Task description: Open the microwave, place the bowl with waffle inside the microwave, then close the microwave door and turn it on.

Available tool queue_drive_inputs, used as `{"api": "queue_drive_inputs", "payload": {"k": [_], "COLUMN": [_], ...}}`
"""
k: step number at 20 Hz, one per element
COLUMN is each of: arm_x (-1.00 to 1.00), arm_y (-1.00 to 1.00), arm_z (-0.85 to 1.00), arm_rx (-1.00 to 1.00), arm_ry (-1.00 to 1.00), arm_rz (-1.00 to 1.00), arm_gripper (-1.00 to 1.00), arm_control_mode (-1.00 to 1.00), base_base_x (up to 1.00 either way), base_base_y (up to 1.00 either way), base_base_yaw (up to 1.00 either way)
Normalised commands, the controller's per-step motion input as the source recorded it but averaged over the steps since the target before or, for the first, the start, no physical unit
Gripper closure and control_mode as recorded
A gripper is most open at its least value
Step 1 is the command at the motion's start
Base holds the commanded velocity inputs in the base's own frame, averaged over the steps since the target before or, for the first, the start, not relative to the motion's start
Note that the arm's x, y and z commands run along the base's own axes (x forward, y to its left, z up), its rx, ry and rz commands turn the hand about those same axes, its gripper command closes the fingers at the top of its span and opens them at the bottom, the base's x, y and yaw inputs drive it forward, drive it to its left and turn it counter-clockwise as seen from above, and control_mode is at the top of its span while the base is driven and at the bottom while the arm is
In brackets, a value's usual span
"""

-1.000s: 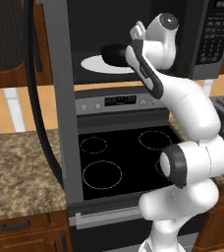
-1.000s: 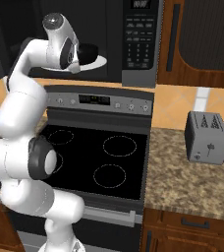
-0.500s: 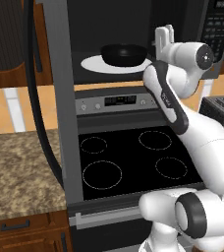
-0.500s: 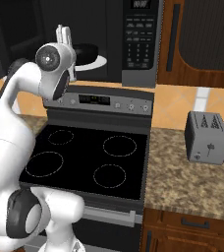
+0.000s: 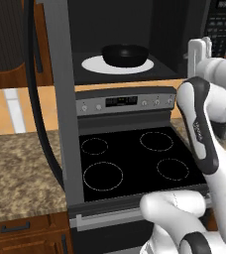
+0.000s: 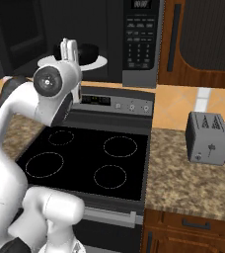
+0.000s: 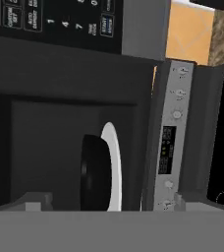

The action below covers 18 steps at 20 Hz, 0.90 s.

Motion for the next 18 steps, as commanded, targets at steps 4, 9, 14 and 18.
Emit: {"api": "queue_drive_inputs", "payload": {"k": [4, 9, 14, 18], "arm_x": [-1.0, -1.0, -1.0, -0.92], "arm_y": [-0.14, 0.01, 0.0, 0.14], "arm_z": [-0.52, -0.54, -0.57, -0.62], "arm_rx": [-0.01, -0.02, -0.02, -0.08], "arm_ry": [0.06, 0.18, 0.2, 0.13], "arm_rz": [-0.03, 0.0, 0.01, 0.1], "arm_gripper": [-1.0, 1.0, 1.0, 1.0], "arm_control_mode": [-1.0, -1.0, -1.0, -1.0], "base_base_x": [0.0, 0.0, 0.0, 0.0], "base_base_y": [0.0, 0.0, 0.0, 0.0], "base_base_yaw": [0.0, 0.0, 0.0, 0.0]}}
